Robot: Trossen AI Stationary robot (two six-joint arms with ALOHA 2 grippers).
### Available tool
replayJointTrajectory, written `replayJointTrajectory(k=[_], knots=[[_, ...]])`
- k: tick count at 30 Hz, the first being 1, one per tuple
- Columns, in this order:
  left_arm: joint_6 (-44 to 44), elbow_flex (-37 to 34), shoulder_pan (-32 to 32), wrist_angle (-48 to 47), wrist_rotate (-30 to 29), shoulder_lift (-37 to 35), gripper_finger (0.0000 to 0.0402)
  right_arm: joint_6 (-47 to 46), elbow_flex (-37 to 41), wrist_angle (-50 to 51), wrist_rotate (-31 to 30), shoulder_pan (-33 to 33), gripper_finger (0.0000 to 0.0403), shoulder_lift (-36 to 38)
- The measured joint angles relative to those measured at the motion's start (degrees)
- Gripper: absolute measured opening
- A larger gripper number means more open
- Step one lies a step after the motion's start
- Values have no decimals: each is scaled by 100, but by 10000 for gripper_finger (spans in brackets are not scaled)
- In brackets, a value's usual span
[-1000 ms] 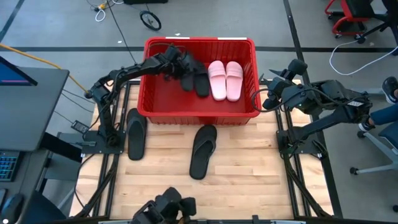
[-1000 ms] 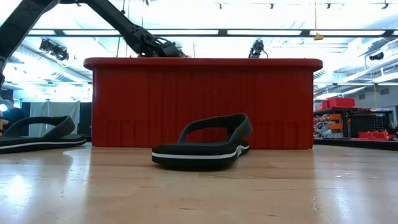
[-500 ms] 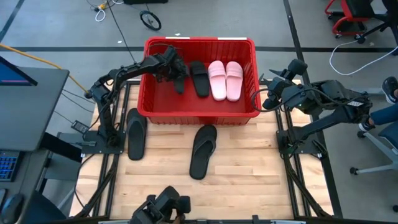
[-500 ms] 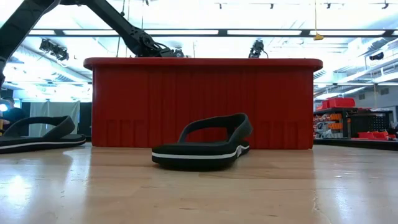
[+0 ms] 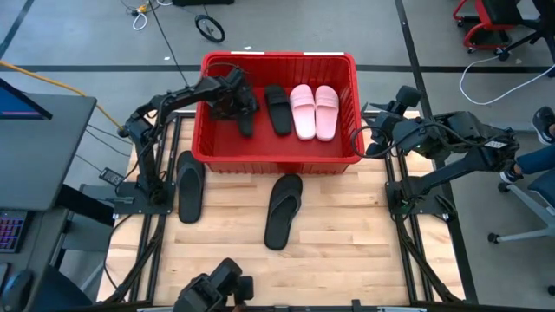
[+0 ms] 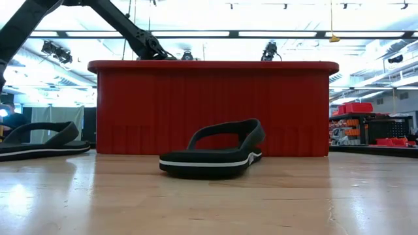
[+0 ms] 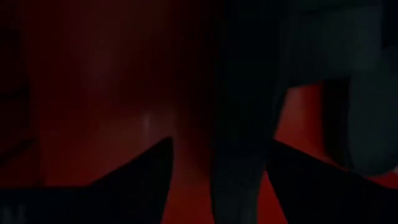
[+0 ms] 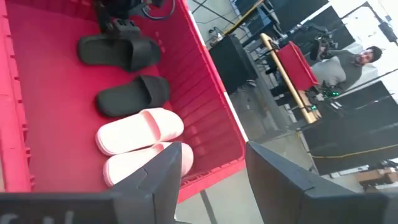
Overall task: Pick and place slides into bin
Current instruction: Put the black slide into the red bin
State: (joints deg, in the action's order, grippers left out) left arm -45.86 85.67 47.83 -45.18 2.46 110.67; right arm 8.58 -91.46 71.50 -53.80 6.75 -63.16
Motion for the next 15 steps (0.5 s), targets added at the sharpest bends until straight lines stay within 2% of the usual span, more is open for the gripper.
replayJointTrajectory(k=[5,15], knots=[[17,4,108,-188,-11,-6,227,-2,0,0,80,0,183,-2],[12,2,113,28,-23,-7,185,-5,0,0,134,0,183,-2]])
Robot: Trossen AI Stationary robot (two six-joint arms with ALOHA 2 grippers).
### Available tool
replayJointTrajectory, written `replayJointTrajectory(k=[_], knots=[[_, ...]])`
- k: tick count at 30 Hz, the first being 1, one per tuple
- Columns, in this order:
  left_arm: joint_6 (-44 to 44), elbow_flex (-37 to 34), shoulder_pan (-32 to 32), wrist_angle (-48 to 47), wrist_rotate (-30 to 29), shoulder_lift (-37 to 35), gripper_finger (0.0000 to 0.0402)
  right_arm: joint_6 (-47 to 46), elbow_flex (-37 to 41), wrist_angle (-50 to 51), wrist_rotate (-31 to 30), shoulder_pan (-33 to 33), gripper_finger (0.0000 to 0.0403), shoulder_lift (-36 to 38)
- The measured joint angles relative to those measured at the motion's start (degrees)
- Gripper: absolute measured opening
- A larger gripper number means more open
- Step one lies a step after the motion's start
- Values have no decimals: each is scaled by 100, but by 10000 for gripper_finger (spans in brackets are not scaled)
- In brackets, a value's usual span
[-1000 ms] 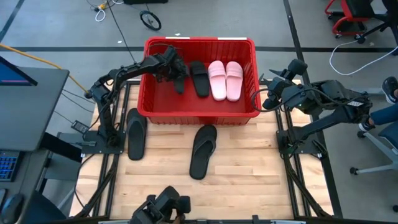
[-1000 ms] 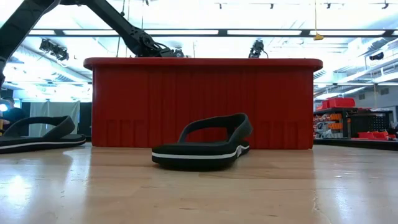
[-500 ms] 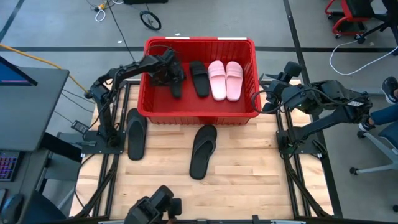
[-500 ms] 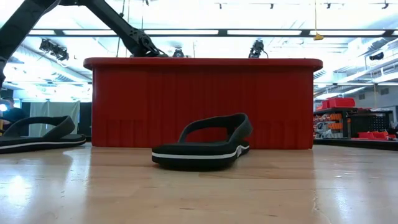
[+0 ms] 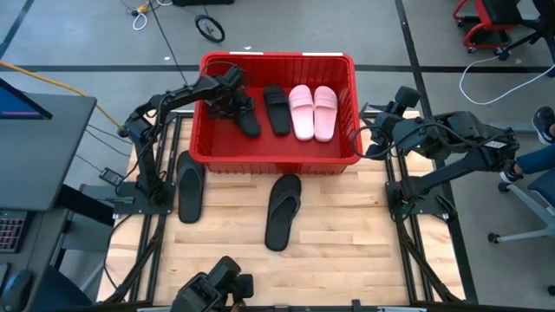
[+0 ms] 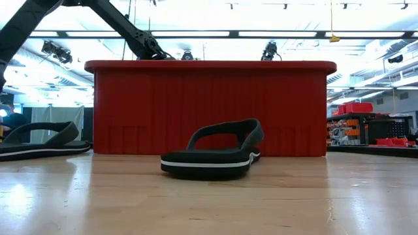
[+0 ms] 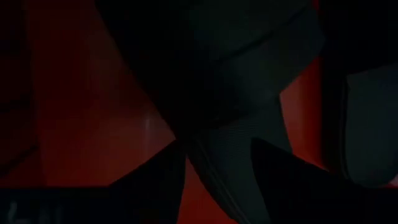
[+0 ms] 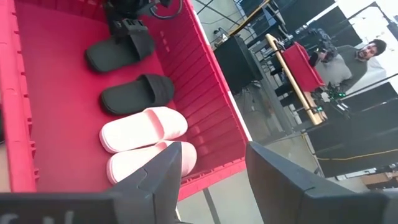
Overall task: Pick and place slides into bin
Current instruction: Put the black slide into the red bin, then put the right black slipper into the red bin
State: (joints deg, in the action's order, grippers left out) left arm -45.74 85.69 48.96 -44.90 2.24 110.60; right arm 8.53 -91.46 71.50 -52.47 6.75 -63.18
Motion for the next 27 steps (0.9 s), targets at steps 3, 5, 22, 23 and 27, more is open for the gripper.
replayJointTrajectory(k=[3,5,22,23,27], knots=[[-7,-4,1,1,118,-19,178,-8,0,0,101,0,183,0],[3,-4,1,1,126,-37,173,-10,0,0,147,0,183,0],[-32,-9,-95,1414,1304,-135,203,-476,0,4,370,-1,183,0],[-125,-9,-97,1747,1428,-221,199,-522,0,4,543,-1,182,0],[-487,-7,-201,3038,1826,-671,180,-907,2,4,1604,0,176,0]])
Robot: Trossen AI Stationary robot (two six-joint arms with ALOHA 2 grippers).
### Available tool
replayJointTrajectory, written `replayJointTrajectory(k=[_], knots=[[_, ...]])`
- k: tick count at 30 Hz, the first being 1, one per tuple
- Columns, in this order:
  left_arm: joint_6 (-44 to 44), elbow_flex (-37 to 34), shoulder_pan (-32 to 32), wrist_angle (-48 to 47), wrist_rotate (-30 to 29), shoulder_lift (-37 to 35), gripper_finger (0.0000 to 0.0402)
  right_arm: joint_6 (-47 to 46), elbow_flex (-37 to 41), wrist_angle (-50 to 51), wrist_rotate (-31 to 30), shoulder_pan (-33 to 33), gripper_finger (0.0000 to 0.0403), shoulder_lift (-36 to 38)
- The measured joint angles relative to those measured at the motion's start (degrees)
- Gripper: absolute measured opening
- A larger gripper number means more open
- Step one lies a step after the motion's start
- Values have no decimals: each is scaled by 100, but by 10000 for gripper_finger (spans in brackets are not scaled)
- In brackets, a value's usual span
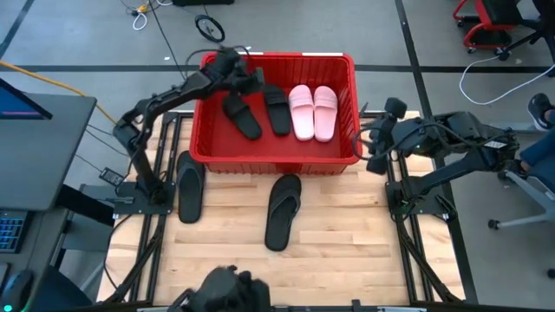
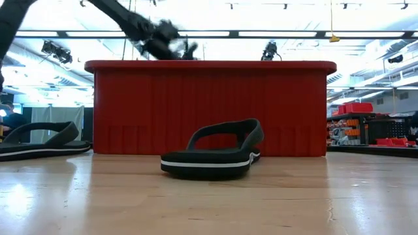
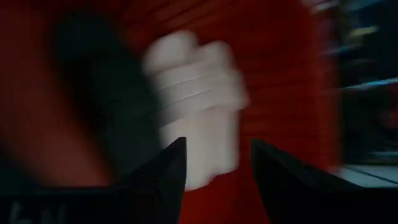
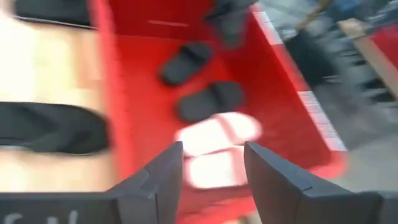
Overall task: Pick and place slides into bin
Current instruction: Put the right black slipper into the red bin
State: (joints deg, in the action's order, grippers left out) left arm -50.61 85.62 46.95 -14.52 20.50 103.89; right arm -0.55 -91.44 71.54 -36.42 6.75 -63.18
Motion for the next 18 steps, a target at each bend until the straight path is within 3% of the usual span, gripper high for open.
replayJointTrajectory(k=[3,8,14,18], knots=[[-136,0,-221,833,153,-472,168,-365,1,0,704,1,170,-28],[-95,2,-870,1493,185,-1315,155,-1067,348,-307,1339,-1,163,-78],[528,4,-2262,1268,78,-2124,141,-2003,1612,-1565,2408,66,162,-89],[823,9,-3412,628,-677,-2309,130,-2894,2571,-2262,2505,231,162,-92]])
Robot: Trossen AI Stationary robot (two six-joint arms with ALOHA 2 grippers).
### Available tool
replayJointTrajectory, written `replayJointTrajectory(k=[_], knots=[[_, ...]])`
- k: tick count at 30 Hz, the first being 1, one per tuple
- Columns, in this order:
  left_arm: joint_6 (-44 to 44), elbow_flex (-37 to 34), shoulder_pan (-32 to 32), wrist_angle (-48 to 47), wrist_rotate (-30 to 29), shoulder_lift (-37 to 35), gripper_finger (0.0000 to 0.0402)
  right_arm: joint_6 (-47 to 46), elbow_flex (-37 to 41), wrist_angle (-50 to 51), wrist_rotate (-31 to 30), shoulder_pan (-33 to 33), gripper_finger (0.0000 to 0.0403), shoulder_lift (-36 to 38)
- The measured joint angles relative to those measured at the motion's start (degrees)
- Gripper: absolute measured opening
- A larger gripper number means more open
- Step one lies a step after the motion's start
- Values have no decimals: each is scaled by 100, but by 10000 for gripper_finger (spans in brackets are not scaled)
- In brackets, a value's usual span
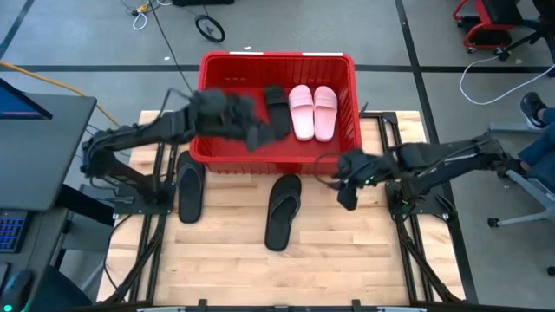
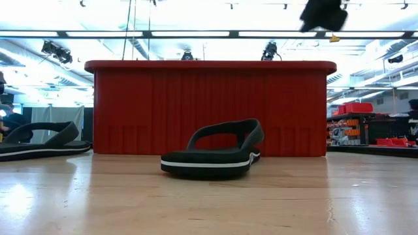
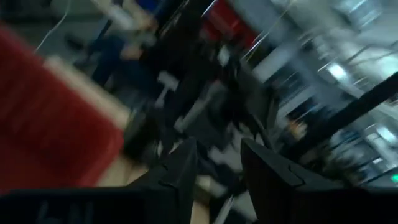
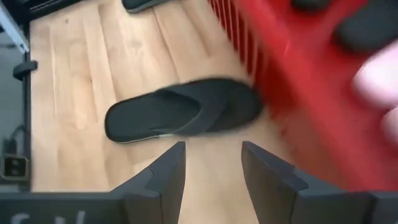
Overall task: Pick and place slides into bin
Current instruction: Put the right black slipper into the red bin
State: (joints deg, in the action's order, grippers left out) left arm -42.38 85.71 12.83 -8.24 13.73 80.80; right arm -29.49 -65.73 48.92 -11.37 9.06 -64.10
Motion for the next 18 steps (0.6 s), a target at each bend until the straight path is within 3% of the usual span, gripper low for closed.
replayJointTrajectory(k=[6,10,14,18], knots=[[-81,0,-1647,-1931,-1663,228,115,-1736,978,-626,735,317,162,1],[-150,-7,-2459,-3077,-2585,667,110,-2429,1398,-831,792,640,162,2],[-381,-7,-2854,-3675,-2883,1325,122,-2782,1626,-904,788,833,162,2],[-679,-7,-2935,-3399,-2909,2085,156,-2802,1637,-962,762,934,162,2]])
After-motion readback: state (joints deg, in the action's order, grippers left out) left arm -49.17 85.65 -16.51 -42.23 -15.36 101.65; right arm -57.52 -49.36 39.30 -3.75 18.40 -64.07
